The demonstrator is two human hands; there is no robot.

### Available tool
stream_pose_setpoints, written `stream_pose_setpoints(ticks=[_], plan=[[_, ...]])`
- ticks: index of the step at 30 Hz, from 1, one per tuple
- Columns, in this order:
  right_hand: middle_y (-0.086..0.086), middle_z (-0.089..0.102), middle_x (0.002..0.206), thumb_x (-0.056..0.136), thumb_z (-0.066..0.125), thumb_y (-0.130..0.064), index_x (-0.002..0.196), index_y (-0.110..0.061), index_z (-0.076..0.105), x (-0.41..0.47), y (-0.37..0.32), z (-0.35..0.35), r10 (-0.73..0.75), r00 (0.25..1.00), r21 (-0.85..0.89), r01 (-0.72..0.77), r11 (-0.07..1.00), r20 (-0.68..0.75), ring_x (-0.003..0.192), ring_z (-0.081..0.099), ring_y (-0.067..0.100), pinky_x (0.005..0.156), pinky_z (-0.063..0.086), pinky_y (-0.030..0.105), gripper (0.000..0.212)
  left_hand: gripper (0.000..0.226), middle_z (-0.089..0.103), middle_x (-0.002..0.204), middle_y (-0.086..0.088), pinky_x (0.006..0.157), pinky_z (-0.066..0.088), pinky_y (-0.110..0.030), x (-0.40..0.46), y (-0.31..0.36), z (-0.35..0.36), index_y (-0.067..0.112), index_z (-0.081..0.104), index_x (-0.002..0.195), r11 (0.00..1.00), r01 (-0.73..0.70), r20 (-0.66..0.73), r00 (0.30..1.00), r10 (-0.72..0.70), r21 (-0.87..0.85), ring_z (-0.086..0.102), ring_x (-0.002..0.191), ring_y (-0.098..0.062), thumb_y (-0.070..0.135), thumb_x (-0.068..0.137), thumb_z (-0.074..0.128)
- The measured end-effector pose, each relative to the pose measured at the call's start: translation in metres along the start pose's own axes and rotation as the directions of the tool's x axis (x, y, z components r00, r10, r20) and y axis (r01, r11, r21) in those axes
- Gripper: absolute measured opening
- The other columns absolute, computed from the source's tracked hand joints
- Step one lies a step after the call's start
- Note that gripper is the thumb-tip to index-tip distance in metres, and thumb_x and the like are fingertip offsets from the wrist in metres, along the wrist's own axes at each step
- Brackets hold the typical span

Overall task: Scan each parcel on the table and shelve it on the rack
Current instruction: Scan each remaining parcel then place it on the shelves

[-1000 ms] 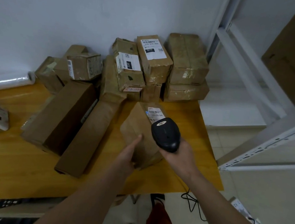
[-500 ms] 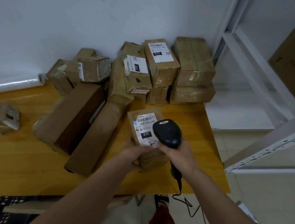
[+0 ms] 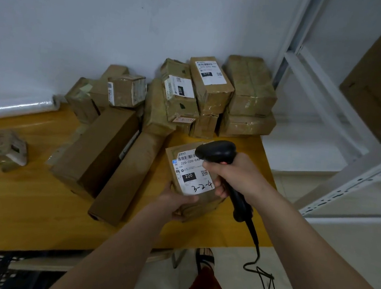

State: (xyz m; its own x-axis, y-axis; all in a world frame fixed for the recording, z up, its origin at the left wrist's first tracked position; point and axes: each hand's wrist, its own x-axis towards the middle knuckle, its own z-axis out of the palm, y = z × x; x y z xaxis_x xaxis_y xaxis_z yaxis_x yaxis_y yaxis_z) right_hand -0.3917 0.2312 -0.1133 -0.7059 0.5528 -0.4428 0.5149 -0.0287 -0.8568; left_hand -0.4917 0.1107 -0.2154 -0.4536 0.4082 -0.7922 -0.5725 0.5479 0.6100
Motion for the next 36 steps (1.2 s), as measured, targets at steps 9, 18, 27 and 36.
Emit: stream_pose_setpoints(ticks=[9, 18, 27, 36], plan=[[0.005, 0.057, 0.052, 0.088, 0.071, -0.023, 0.085, -0.006, 0.064, -0.025, -0.001, -0.005, -0.023, 1.000, -0.019, 0.023, 1.000, 0.011, 0.044, 0.056, 0.018, 0.046, 0.046, 0.028, 0.019, 0.100, 0.045, 0.144, -0.010, 0.094, 0.044, -0.060, -0.001, -0.009, 0.001, 0.028, 0.021, 0.149, 0.996, -0.012, -0.023, 1.000, 0.015, 0.092, 0.046, 0.128, -0.039, 0.018, 0.073, 0.084], [0.002, 0.055, 0.050, 0.088, 0.070, -0.021, 0.078, -0.010, 0.064, -0.038, 0.009, -0.005, -0.034, 0.999, -0.038, 0.035, 0.999, 0.035, 0.042, 0.054, 0.016, 0.044, 0.044, 0.024, 0.016, 0.099, 0.045, 0.145, -0.010, 0.099, 0.041, -0.064, 0.000, -0.015, 0.002, 0.028, 0.021, 0.149, 0.996, -0.032, -0.036, 0.999, 0.035, 0.088, 0.046, 0.129, -0.039, 0.017, 0.073, 0.084], [0.004, 0.063, 0.053, 0.087, 0.070, -0.020, 0.084, -0.009, 0.066, -0.034, 0.022, -0.005, -0.066, 0.995, 0.080, 0.072, 0.994, -0.078, 0.044, 0.058, 0.014, 0.042, 0.047, 0.023, 0.012, 0.100, 0.047, 0.143, -0.009, 0.101, 0.040, -0.060, 0.002, -0.018, 0.002, 0.025, 0.019, 0.150, 0.993, -0.052, -0.041, 0.998, 0.056, 0.102, 0.046, 0.128, -0.037, 0.017, 0.074, 0.084], [0.003, 0.066, 0.102, 0.082, 0.077, -0.027, 0.112, -0.019, 0.064, -0.004, 0.070, 0.008, 0.126, 0.976, 0.224, -0.084, 0.971, -0.179, 0.090, 0.062, 0.020, 0.076, 0.058, 0.037, 0.034, 0.112, 0.048, 0.144, -0.006, 0.092, 0.044, -0.054, 0.001, -0.020, -0.005, 0.035, 0.013, 0.152, 0.981, -0.050, 0.013, 0.999, 0.048, 0.185, 0.049, 0.127, -0.034, 0.022, 0.069, 0.087]])
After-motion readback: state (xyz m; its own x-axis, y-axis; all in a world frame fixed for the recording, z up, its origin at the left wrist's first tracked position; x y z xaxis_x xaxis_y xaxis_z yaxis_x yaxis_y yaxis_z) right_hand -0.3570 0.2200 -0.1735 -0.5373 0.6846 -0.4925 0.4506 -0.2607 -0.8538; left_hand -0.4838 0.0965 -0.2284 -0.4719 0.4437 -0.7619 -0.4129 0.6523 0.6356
